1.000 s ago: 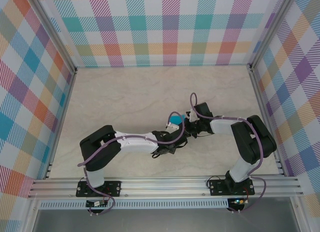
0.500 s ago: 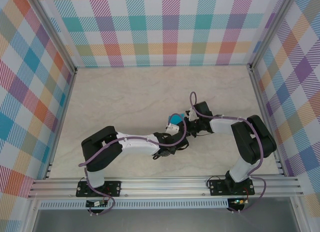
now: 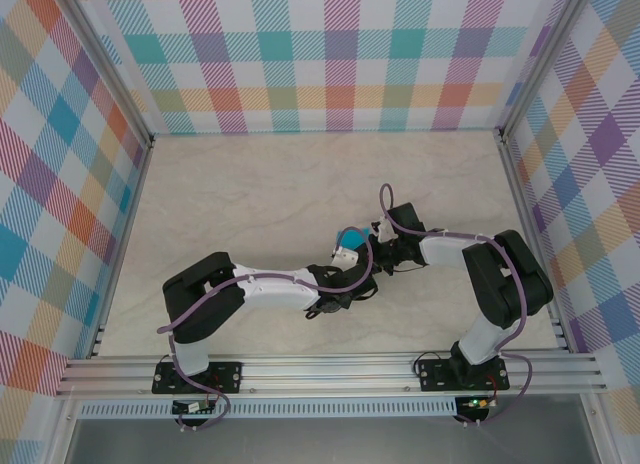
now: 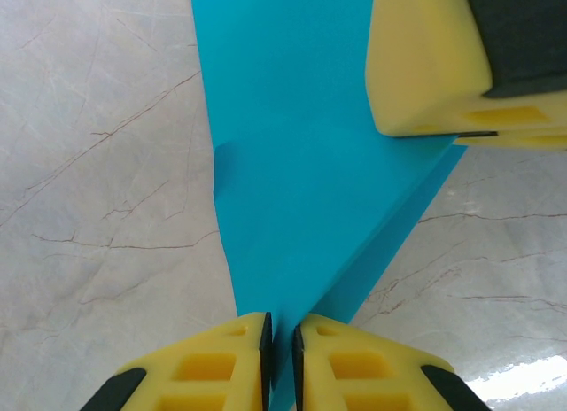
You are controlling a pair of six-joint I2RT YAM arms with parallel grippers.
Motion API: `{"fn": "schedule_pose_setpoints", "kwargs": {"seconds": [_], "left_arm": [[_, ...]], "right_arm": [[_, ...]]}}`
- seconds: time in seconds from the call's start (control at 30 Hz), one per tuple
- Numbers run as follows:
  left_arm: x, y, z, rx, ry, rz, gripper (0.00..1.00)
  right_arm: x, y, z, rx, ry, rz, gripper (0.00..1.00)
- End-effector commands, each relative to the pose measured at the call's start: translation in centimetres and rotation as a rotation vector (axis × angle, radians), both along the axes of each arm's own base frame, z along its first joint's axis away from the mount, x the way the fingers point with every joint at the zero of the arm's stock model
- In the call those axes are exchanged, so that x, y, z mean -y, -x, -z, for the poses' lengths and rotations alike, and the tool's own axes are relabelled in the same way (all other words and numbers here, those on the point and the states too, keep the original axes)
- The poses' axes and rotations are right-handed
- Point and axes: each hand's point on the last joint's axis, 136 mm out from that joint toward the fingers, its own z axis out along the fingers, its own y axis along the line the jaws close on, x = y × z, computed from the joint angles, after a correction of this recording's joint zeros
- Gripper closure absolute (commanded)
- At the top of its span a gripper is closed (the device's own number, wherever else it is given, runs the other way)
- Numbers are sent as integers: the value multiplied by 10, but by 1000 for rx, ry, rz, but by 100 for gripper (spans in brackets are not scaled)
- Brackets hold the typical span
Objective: Fold a paper plane with a square sheet of paper (pick it up from the middle)
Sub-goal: Fourth fold the wing at the center of the table.
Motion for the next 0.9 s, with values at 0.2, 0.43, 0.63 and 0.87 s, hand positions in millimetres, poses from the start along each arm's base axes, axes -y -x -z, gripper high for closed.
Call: {"fn": "schedule_pose_setpoints", "kwargs": {"seconds": [0.2,0.43,0.63,0.87], "left_arm": [[9,4,-3,-1,3,20,79],[14,6,-3,-19,7,42,75],[19,5,-9,-29,34,59,68],[22,3,-11,-40,30,71,66]], "right_arm": [[-2,-1,-1,6,8,-20,89],[-1,0,1,5,11,-20,90],[0,-1,1,7,18,-13,90],[0,-1,1,7,15,-11,90]]}}
